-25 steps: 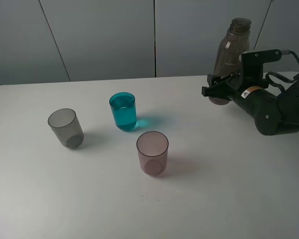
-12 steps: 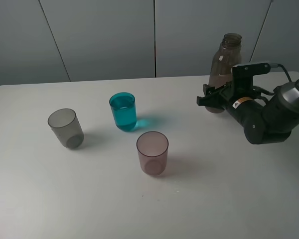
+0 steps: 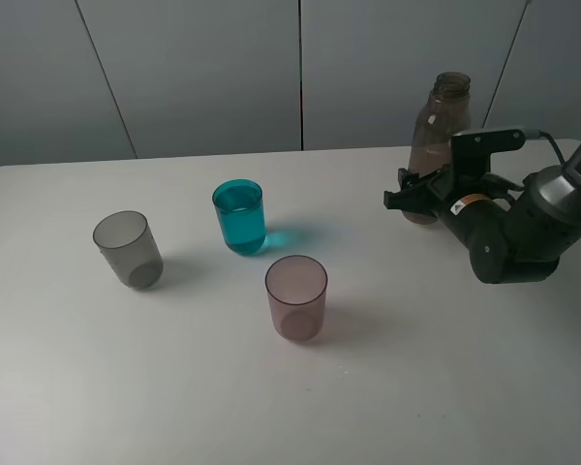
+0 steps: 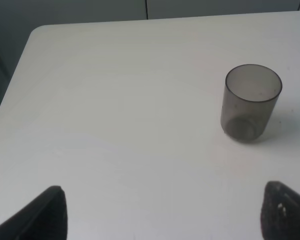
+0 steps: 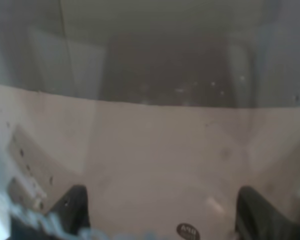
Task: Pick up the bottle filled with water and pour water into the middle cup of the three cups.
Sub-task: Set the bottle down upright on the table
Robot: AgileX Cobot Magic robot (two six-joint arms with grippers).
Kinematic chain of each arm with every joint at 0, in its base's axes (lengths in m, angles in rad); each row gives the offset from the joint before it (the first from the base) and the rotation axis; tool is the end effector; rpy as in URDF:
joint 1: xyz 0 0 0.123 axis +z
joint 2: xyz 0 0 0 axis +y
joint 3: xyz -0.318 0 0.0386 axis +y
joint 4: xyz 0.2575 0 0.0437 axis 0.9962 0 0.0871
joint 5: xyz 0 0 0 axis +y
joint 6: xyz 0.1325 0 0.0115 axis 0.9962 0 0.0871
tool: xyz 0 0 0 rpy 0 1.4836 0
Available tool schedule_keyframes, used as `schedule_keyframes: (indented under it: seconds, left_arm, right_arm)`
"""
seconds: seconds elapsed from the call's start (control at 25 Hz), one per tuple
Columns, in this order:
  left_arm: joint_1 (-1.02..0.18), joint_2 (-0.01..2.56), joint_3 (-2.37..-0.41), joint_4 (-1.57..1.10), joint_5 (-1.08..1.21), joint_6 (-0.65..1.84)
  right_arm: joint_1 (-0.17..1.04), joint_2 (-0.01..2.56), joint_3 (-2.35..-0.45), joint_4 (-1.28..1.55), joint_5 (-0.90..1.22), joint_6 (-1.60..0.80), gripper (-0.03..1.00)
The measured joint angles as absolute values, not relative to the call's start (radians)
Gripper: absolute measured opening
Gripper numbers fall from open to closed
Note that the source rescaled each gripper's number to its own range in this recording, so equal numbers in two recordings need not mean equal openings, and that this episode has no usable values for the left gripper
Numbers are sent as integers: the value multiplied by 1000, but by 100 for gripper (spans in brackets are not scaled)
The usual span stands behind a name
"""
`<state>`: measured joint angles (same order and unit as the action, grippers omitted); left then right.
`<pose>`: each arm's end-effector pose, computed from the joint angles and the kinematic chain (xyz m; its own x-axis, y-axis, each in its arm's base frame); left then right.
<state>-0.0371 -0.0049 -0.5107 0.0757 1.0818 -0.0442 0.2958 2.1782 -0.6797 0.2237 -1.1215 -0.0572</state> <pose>0.0024 0.0088 0.2639 -0.4593 0.0085 -0.8882 -0.0262 0.9994 0.0231 0.3902 0.0911 0.0699 -0.2865 -0.0450 -0.9570 -0.0913 0.9956 -0.0195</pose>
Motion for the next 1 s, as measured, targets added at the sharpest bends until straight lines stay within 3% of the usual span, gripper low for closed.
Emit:
schedule_keyframes:
  seconds: [1.0]
  left_arm:
    - [-37, -5, -511, 76, 1082, -46]
  right_arm:
    - [296, 2209, -705, 228, -1122, -29, 0]
